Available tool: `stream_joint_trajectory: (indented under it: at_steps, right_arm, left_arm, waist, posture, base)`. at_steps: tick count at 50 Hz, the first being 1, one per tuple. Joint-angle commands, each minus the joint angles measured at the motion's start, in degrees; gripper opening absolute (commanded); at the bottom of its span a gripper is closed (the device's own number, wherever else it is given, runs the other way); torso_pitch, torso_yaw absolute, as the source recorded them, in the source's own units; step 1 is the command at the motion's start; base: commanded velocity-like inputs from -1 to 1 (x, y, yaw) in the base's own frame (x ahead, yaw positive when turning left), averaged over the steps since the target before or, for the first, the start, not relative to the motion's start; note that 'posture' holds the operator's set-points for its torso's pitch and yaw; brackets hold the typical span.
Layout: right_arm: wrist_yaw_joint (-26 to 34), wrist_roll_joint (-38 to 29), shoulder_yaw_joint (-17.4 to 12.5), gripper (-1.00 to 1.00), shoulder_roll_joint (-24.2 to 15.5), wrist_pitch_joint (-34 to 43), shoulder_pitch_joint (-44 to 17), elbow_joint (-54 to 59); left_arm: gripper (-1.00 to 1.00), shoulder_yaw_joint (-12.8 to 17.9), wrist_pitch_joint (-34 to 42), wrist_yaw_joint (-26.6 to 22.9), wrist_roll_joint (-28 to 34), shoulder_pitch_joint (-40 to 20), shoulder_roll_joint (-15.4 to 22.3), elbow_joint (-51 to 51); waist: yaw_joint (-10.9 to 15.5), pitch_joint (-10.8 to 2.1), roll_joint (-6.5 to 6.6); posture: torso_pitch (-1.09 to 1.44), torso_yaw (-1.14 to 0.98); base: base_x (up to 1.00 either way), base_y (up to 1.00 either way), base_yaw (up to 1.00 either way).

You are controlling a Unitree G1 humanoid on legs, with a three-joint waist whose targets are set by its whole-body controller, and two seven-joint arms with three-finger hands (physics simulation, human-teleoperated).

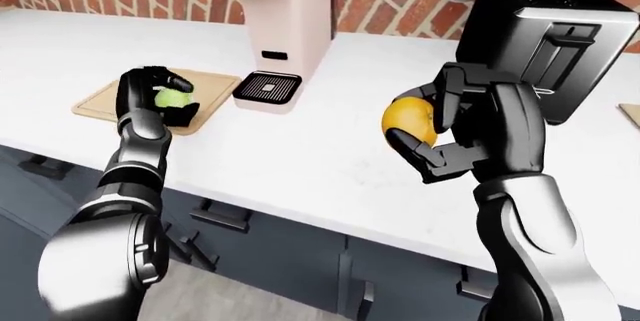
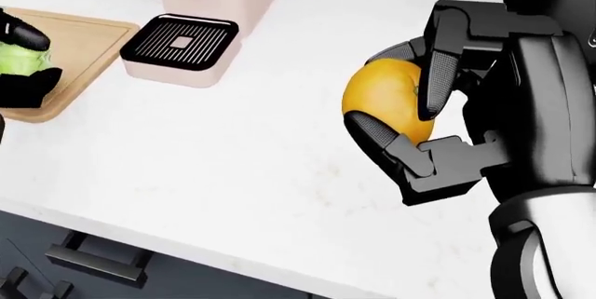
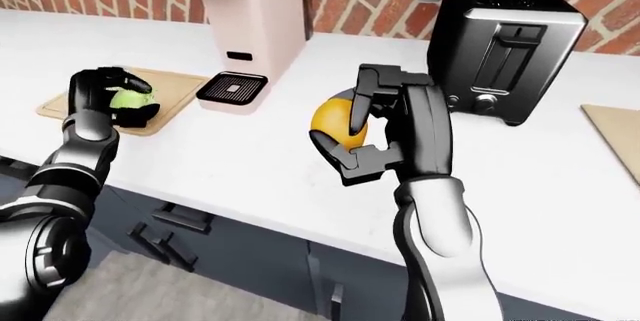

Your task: Place the brussel sprout and the tangerine on separate cutting boards.

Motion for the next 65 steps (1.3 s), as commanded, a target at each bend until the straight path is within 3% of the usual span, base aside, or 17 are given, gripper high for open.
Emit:
stream_joint_trajectory:
  at_steps: [1,6,8,9,10,11,14,33,41,46,50,55,59,65]
  right_arm:
    - [-0.13,-0.09,-0.14,-1.00,-0.16,-1.47,-1.49,-1.63]
    - [0.05,-0.13,-0.26,-1.00,-0.27,-1.52,-1.26,-1.80]
    - [0.12,-0.02,-0.34,-1.00,-0.18,-1.66,-1.14,-1.73]
    - [0.10,-0.13,-0.26,-1.00,-0.22,-1.88,-1.02,-1.61]
    - [0.13,-0.09,-0.27,-1.00,-0.18,-1.87,-1.02,-1.62]
    - [0.15,-0.12,-0.29,-1.00,-0.20,-2.06,-0.99,-1.45]
    - [0.08,-0.25,-0.20,-1.00,-0.21,-2.14,-1.01,-1.33]
    - [0.10,-0.72,0.10,-1.00,0.18,-3.82,0.27,-0.43]
    - [-0.08,-1.12,0.60,-1.00,0.47,-3.39,-1.19,0.61]
    - [-0.04,-1.64,0.81,-1.00,0.61,-4.43,-0.62,1.19]
    - [-0.03,-2.11,0.53,-1.00,0.41,-4.59,-0.54,1.34]
    - [-0.19,-2.57,0.42,-1.00,0.29,-3.98,-1.40,1.40]
    - [-0.30,-2.67,0.19,-1.00,0.23,-3.66,-1.38,0.81]
    - [-0.61,-3.14,0.18,-1.00,0.22,-3.57,-1.70,1.06]
  left_arm:
    - [-0.19,0.16,-1.58,0.93,0.07,-2.65,1.08,-2.85]
    - [0.07,0.34,-1.67,0.86,-0.03,-2.61,0.93,-2.85]
    - [0.29,0.33,-1.65,0.80,0.00,-2.69,0.94,-2.84]
    - [0.55,0.37,-1.67,0.75,-0.04,-2.71,0.90,-2.83]
    - [0.59,0.32,-1.60,0.70,0.02,-2.73,0.90,-2.82]
    - [0.89,0.35,-1.61,0.61,0.00,-2.74,0.90,-2.82]
    - [0.98,0.41,-1.53,0.34,-0.04,-2.70,0.95,-2.81]
    - [1.00,0.82,-3.69,0.72,-2.03,-3.32,2.83,-3.96]
    - [1.00,-0.36,-4.42,-1.71,-4.89,-4.94,5.72,-6.53]
    - [1.00,-0.88,-3.30,-6.45,-7.31,-5.87,6.59,-10.74]
    - [1.00,-0.59,0.97,-12.80,-10.75,-1.23,6.49,-22.88]
    - [1.00,1.07,19.17,-19.13,-12.37,12.79,4.03,-57.60]
    - [1.00,2.86,30.86,-23.48,-11.37,20.65,1.84,-78.97]
    - [1.00,4.91,42.97,-28.24,-11.31,26.48,-0.15,-99.40]
  waist:
    - [0.07,-1.65,0.29]
    - [0.13,-1.62,0.26]
    - [0.14,-1.63,0.25]
    - [0.15,-1.63,0.24]
    - [0.15,-1.63,0.24]
    - [0.16,-1.64,0.25]
    - [0.16,-1.68,0.30]
    - [0.12,-1.67,0.52]
    - [-0.04,-1.59,0.59]
    - [0.11,-1.50,0.74]
    - [0.19,-1.49,0.81]
    - [0.11,-1.38,1.18]
    - [0.25,-1.02,1.01]
    - [0.45,-0.80,0.83]
  posture:
    - [0.00,0.37]
    - [0.00,0.37]
    - [0.00,0.37]
    - [0.00,0.37]
    - [0.00,0.37]
    - [0.00,0.37]
    - [0.00,0.37]
    - [0.00,0.37]
    - [0.00,0.37]
    - [0.00,0.37]
    - [0.00,0.37]
    - [0.00,0.37]
    - [0.00,0.37]
    - [0.00,0.37]
  base:
    - [0.00,0.00,0.00]
    - [0.00,0.00,0.00]
    - [0.00,0.00,0.00]
    - [0.00,0.00,0.00]
    - [0.00,0.00,0.00]
    - [0.00,0.00,0.00]
    - [0.00,0.00,0.00]
    - [0.00,0.00,0.00]
    - [0.00,0.00,0.00]
    - [0.00,0.00,0.00]
    - [0.00,0.00,0.00]
    - [0.00,0.00,0.00]
    - [0.00,0.00,0.00]
    - [0.00,0.00,0.00]
